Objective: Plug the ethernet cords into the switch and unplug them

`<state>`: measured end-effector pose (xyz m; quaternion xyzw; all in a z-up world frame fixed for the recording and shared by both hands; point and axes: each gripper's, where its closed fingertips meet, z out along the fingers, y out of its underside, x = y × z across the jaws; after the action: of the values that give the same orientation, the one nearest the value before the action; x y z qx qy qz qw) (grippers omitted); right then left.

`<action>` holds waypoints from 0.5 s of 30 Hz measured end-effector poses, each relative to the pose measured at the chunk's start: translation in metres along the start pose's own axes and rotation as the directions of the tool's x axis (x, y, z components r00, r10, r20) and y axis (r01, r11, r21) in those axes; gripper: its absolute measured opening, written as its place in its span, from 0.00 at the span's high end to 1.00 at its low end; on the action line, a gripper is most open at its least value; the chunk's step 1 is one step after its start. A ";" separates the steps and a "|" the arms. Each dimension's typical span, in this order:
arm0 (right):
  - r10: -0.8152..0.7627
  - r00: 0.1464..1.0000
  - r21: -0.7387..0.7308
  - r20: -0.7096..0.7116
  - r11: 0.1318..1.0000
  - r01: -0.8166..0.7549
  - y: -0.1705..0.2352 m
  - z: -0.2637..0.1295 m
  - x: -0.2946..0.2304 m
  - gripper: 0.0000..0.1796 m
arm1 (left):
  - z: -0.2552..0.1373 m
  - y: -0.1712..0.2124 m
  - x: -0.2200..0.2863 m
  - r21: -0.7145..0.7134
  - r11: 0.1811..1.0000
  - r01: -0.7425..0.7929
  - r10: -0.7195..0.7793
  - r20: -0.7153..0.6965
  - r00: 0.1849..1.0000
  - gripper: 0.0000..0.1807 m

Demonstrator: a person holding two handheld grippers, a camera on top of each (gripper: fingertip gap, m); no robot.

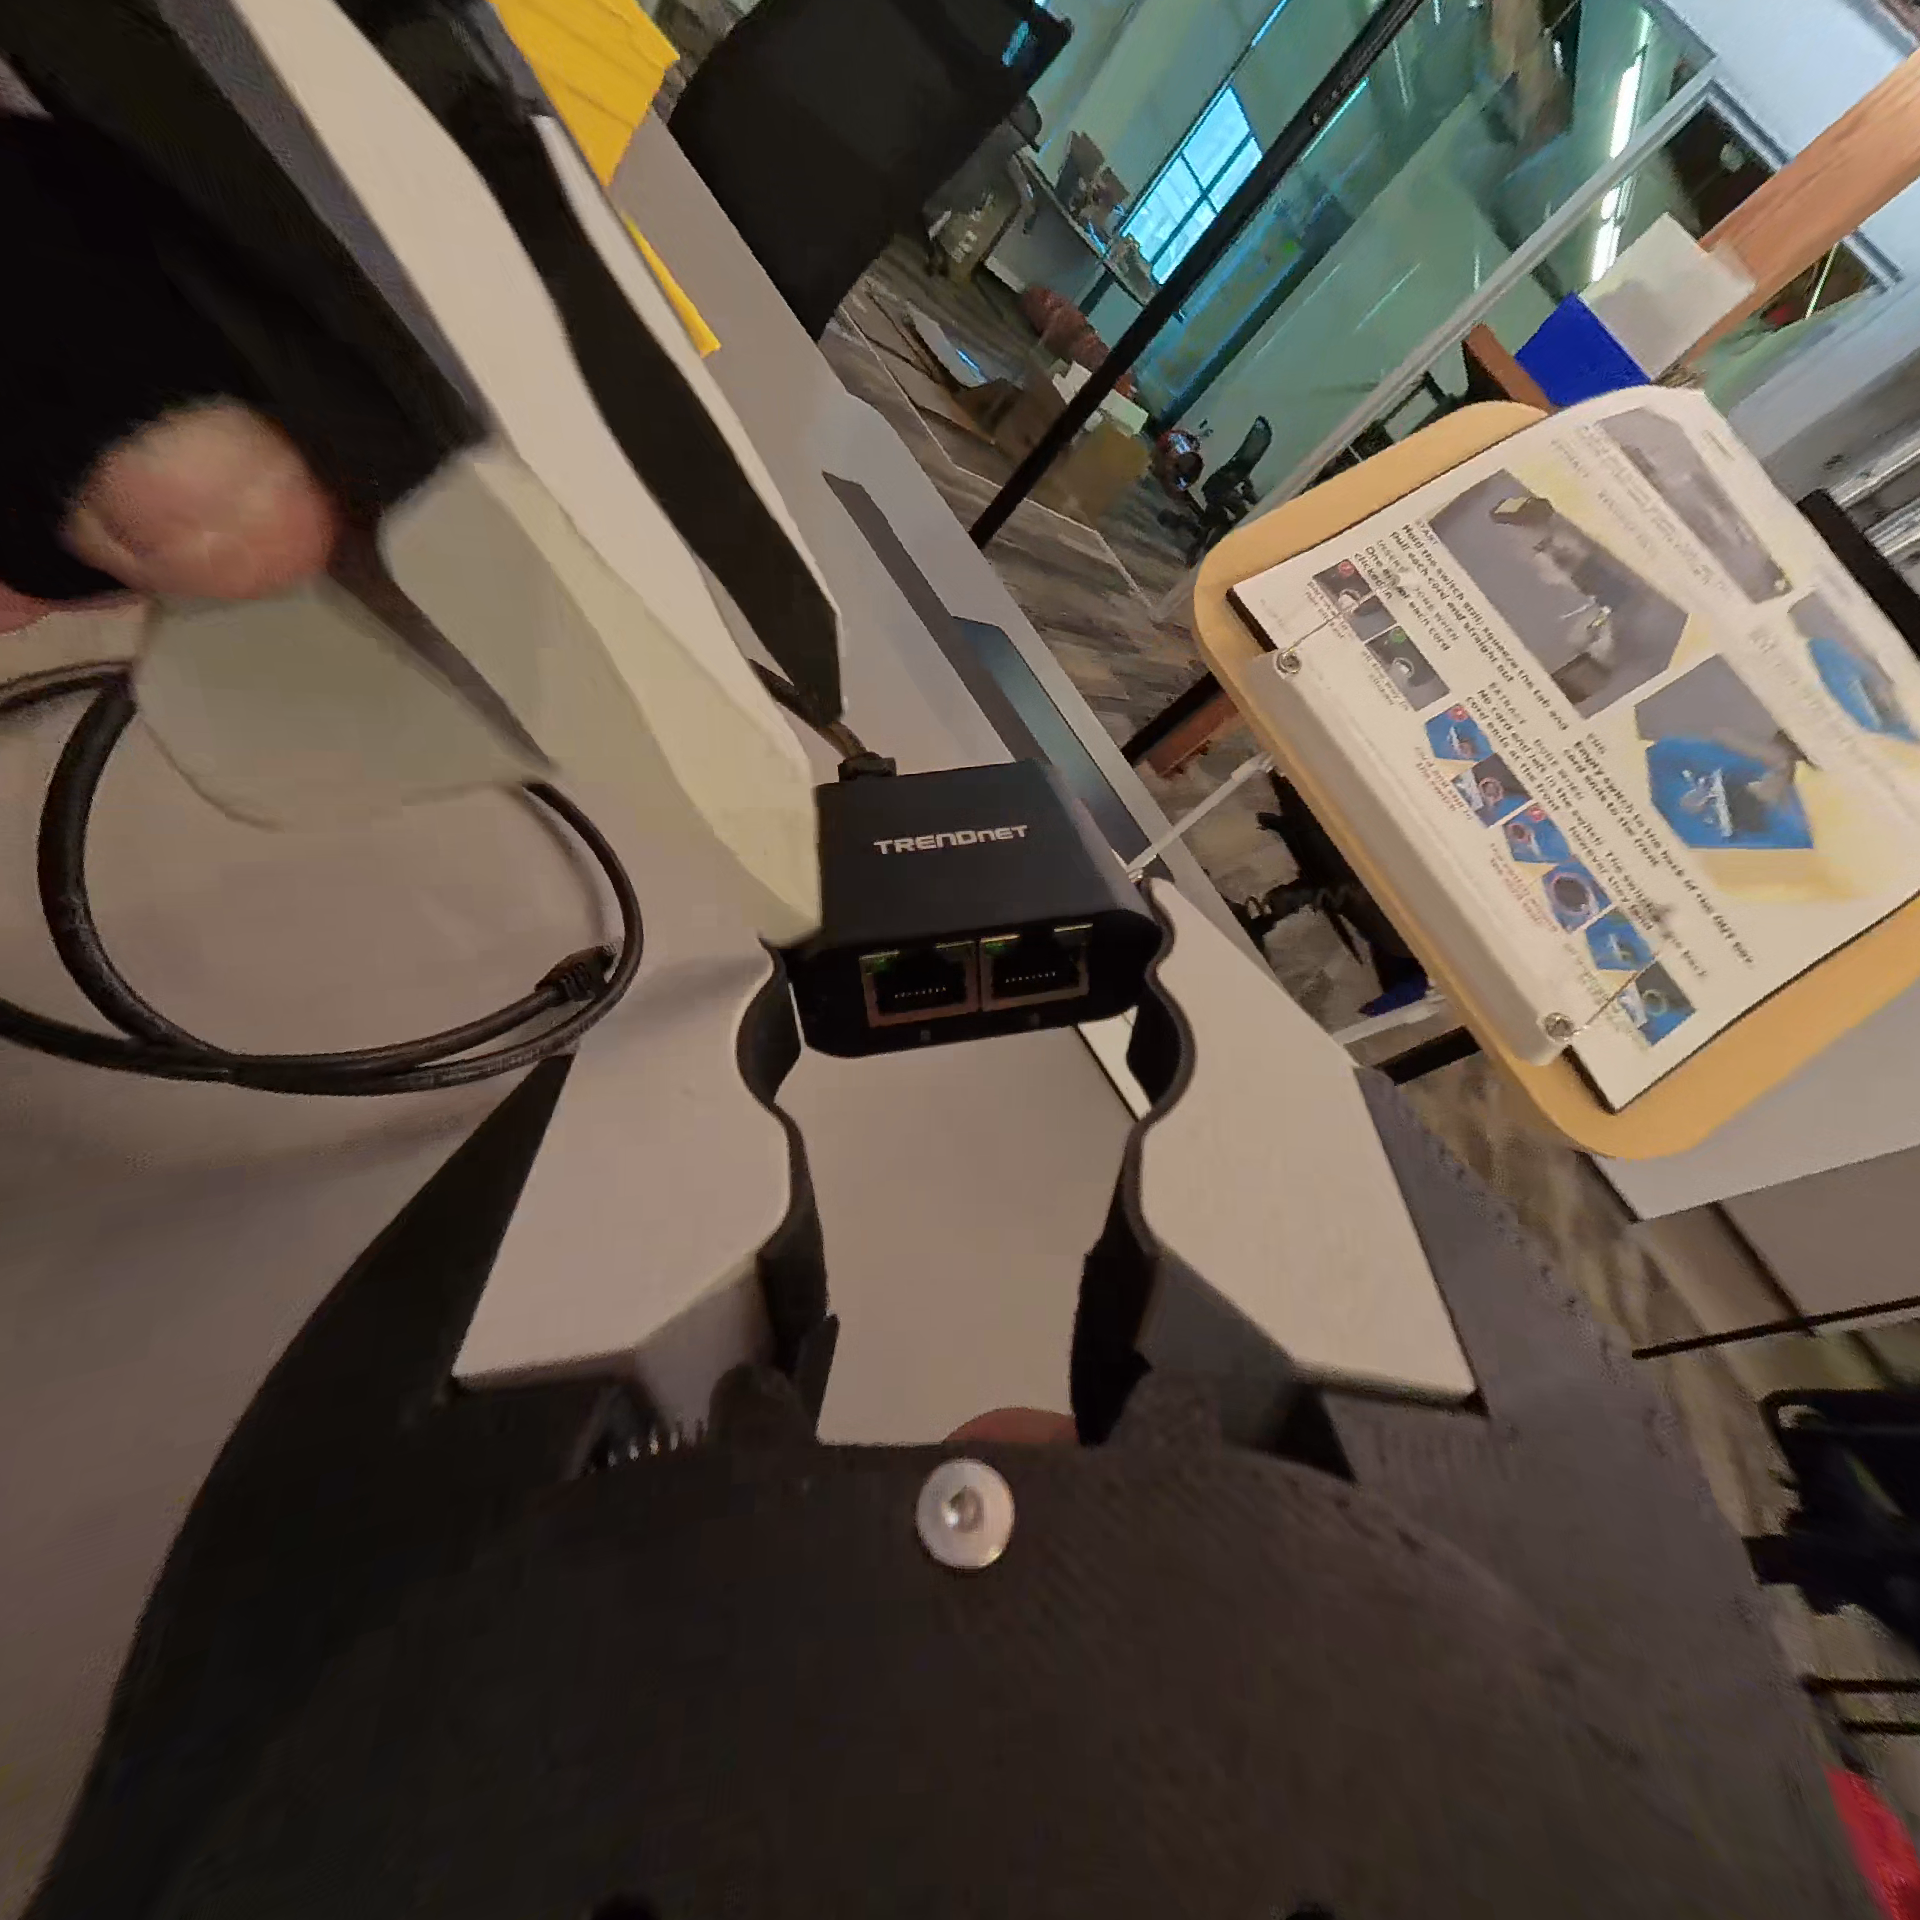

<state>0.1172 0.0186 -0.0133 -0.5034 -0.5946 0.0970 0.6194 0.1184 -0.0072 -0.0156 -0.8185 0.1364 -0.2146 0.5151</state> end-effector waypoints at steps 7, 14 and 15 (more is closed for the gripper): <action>-0.146 0.989 -0.025 -0.020 0.989 0.146 -0.010 0.002 -0.022 0.65 | 0.014 0.012 0.009 -0.090 0.994 -0.068 0.070 0.016 0.997 0.63; -0.060 0.989 0.040 0.138 0.998 0.055 -0.014 -0.004 -0.039 0.63 | 0.007 0.020 0.004 -0.162 0.976 -0.148 0.146 -0.026 0.989 0.67; -0.022 0.978 0.074 0.207 0.997 0.006 -0.018 -0.008 -0.045 0.60 | 0.003 0.020 0.005 -0.171 0.969 -0.178 0.170 -0.057 0.984 0.67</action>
<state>0.1032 -0.0260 -0.0271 -0.4633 -0.6558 0.1664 0.5724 0.1244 -0.0156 -0.0343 -0.8409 0.2366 -0.1727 0.4550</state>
